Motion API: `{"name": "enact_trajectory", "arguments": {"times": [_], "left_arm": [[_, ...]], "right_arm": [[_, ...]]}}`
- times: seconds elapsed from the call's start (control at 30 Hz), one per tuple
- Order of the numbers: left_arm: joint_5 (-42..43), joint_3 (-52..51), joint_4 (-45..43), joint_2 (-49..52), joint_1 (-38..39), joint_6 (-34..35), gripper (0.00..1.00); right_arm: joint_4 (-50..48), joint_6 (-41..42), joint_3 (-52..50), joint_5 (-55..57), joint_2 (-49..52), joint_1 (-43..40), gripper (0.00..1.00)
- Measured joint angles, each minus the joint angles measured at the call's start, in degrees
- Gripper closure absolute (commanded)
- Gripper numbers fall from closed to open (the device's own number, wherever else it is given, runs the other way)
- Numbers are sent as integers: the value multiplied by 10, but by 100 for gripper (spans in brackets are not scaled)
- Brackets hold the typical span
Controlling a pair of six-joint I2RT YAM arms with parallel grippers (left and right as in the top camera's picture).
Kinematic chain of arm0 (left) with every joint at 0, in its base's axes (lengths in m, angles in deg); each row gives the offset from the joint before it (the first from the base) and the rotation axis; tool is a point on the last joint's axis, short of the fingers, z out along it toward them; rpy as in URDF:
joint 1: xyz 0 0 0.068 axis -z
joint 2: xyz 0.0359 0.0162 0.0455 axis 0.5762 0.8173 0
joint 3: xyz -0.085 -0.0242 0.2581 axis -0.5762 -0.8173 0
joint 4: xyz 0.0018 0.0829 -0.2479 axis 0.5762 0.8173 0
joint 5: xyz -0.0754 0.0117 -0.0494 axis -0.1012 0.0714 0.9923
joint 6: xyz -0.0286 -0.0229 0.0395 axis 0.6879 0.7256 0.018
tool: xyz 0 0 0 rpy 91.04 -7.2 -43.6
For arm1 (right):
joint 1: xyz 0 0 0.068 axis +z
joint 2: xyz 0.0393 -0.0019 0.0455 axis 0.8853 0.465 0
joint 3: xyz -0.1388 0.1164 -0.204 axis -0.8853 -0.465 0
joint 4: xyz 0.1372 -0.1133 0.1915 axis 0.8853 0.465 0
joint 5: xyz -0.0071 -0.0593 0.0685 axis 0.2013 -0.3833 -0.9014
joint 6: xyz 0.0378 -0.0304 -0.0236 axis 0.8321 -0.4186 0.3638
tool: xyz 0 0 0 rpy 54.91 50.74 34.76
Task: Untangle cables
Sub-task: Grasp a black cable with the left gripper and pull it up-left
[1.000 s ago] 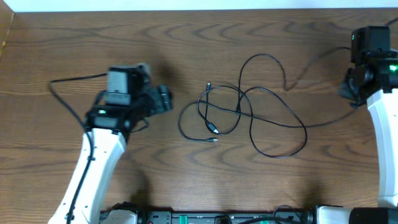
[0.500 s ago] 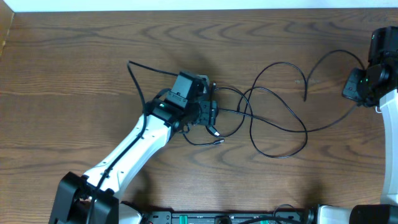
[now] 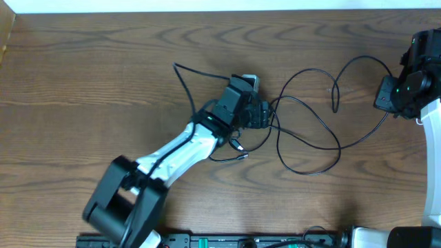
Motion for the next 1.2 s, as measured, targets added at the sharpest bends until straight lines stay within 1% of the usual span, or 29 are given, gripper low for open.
{"name": "enact_trajectory", "arguments": {"times": [0.07, 0.17, 0.23, 0.3, 0.43, 0.57, 0.63, 0.67, 0.7, 0.73, 0.8, 0.83, 0.87, 0.9, 1.07, 1.2], "left_arm": [[0, 0, -36, 27, 2, 76, 27], [-13, 0, -61, 43, 2, 155, 27], [-24, 0, -74, 52, 2, 185, 27], [-39, 0, -106, 70, 2, 213, 27], [-60, 0, -147, 97, 2, 231, 27], [-73, 0, -207, 132, 2, 240, 27], [-80, 0, -238, 148, 2, 240, 34], [-83, 0, -247, 155, 2, 242, 39], [-83, 0, -249, 157, 2, 241, 41], [-86, 0, -253, 160, 2, 241, 46], [-94, 0, -261, 161, 2, 242, 60], [-96, 0, -272, 161, 1, 243, 66], [-97, 0, -283, 161, -1, 242, 89], [-97, 0, -299, 161, -7, 242, 92], [-82, 0, -320, 157, -46, 270, 92], [-66, 0, -324, 114, -71, 279, 93]], "right_arm": [[3, 0, 0, 0, 0, 0, 99], [9, 0, 0, -1, 0, 0, 99], [11, 0, 0, -1, 0, 0, 99], [16, 0, 0, -1, 0, 0, 99], [18, 0, 0, -10, 0, 0, 99], [18, 0, 0, -20, 0, 0, 99], [18, 0, 0, -24, 0, 0, 99], [18, 0, 0, -25, 0, 0, 99], [18, 0, 0, -25, 0, 0, 99], [18, 0, 0, -25, 0, 0, 99], [18, 0, 0, -26, 0, 0, 99], [18, 0, 0, -26, 0, 0, 99], [18, 0, 0, -26, 0, 0, 99], [20, 0, 0, -27, 0, 0, 99], [24, 0, 0, -27, 0, 0, 99], [24, 0, 0, -27, 0, 0, 99]]}}
